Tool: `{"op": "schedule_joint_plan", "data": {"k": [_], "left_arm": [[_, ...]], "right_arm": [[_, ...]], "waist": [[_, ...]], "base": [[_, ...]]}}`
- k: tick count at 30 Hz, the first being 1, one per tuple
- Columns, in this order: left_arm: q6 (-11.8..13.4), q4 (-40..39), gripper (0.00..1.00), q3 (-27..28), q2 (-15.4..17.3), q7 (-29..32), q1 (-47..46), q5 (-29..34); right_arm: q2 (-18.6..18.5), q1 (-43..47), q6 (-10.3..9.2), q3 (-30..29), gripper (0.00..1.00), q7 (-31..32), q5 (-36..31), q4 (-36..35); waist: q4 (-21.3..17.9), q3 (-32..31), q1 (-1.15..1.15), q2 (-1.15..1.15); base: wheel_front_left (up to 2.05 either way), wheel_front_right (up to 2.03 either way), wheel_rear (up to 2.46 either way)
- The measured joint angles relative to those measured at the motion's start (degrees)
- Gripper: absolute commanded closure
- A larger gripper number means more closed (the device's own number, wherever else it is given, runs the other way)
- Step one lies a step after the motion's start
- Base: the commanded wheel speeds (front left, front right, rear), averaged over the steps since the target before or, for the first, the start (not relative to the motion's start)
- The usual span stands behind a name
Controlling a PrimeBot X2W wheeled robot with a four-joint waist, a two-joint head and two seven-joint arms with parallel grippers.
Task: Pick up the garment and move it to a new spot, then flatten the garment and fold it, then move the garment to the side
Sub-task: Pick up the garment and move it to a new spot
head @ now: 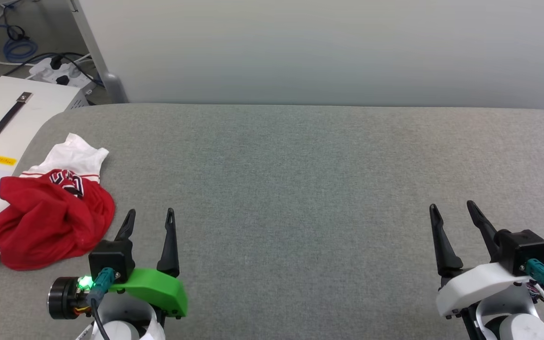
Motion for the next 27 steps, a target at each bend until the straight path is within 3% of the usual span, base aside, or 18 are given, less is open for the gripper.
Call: {"op": "schedule_joint_plan", "data": {"k": [13,27], "left_arm": [[0.00,1.01,0.00,2.25,0.02,-1.67,-0.59,-0.57],[-0.23,2.03,0.00,4.93,0.05,-3.33,-0.76,-1.71]], "right_arm": [[-0.01,-0.29,0.00,3.04,0.00,-0.45,-0.44,-1.05],[-0.02,-1.83,0.00,6.02,0.00,-1.25,-0.98,-1.65]], "waist": [[5.81,0.35,0.00,0.00],[14.73,0.94,0.00,0.00]], "base": [[0.00,0.00,0.00],[0.00,0.00,0.00]]}}
